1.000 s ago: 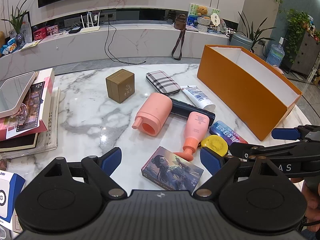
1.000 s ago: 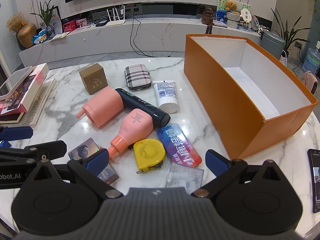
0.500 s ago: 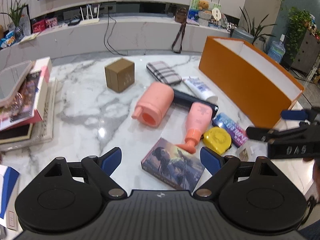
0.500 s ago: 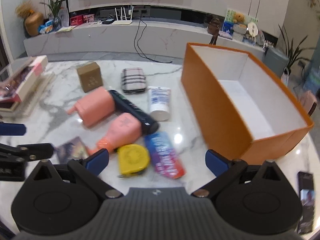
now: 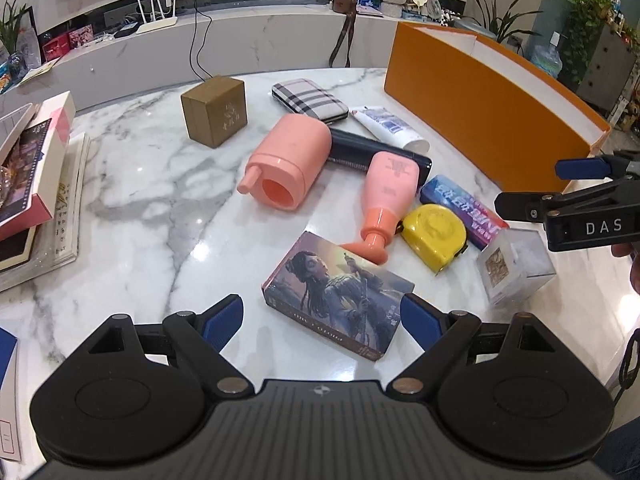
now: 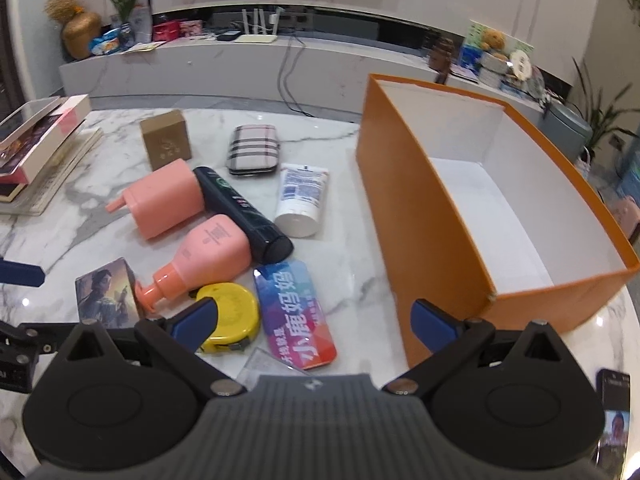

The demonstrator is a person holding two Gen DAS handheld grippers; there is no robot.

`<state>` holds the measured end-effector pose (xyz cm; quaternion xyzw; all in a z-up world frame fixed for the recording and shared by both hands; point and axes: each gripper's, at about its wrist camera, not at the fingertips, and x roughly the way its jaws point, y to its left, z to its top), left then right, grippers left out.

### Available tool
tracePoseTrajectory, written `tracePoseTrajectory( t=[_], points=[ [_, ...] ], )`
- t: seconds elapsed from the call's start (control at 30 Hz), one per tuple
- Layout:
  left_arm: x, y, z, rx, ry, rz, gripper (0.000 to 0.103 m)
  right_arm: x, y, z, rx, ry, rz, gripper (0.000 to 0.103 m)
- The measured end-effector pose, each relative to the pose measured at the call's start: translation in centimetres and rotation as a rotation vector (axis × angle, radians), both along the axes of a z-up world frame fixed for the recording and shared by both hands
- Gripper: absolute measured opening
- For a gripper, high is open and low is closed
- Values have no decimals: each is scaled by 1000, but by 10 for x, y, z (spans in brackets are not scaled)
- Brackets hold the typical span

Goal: Organize rigid objects
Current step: 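Grasp the illustrated book with the left tool while the right tool grasps the clear cube box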

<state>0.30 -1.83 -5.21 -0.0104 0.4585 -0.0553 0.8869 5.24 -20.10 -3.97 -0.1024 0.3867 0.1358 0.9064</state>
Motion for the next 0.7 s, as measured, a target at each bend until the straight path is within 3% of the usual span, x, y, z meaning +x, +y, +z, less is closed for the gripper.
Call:
tracePoseTrajectory(
  t=[0.3, 0.47, 0.6, 0.7],
  points=[
    [16, 1, -14, -77, 44, 144, 103, 20, 9, -11, -5, 61, -14, 102],
    [25, 1, -28, -179, 102, 228, 103, 26, 11, -12, 4, 59, -25, 102],
    [29, -4, -29, -166, 78, 275, 103, 26, 11, -12, 3, 58, -23, 102],
    [34, -10, -30, -109, 69, 277, 103, 25, 9, -12, 9, 62, -17, 102]
  ],
)
